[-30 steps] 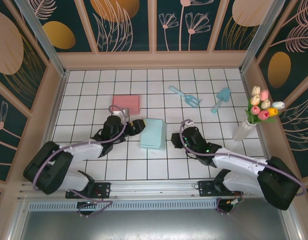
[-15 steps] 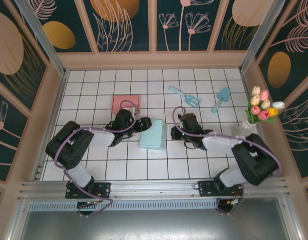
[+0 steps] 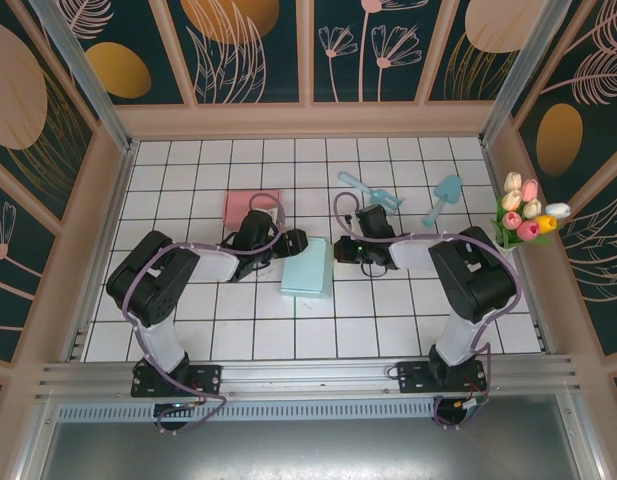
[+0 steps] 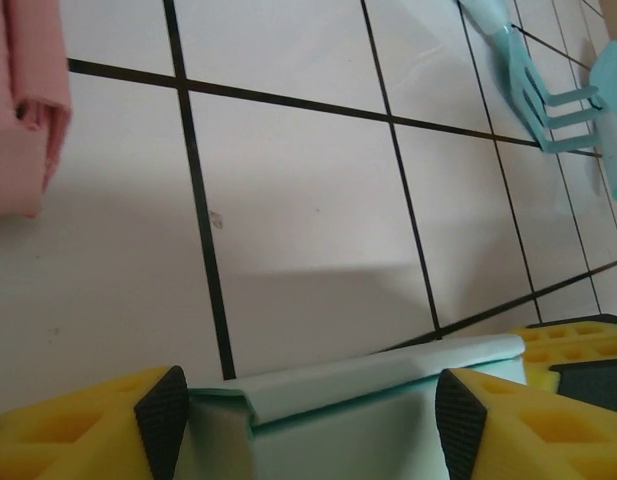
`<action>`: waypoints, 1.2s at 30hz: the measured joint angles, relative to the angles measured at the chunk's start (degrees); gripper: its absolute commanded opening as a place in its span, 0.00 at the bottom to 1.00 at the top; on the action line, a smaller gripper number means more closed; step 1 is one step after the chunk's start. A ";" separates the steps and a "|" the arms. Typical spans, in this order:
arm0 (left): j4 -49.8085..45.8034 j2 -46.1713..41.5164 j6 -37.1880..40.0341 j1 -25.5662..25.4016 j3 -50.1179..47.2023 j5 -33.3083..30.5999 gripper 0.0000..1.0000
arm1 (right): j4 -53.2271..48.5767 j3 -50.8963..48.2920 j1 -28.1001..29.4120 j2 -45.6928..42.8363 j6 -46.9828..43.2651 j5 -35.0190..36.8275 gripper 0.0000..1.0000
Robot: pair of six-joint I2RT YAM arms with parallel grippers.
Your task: Fold the paper box
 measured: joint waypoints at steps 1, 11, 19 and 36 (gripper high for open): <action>0.26 0.55 -0.02 0.17 0.31 0.17 0.66 | 0.00 0.37 -0.17 0.37 -0.17 -0.57 0.00; 5.18 4.81 -1.14 -1.51 3.45 -0.66 0.65 | 0.31 3.10 -0.83 3.65 -1.20 -5.53 0.00; 5.05 5.14 -2.40 -2.75 4.13 -4.24 0.66 | 1.05 2.27 -1.16 3.13 -0.22 -5.55 0.00; 5.03 -10.84 -5.68 -3.63 -7.78 -4.24 0.72 | 0.81 -12.48 1.99 -11.93 2.10 4.81 0.00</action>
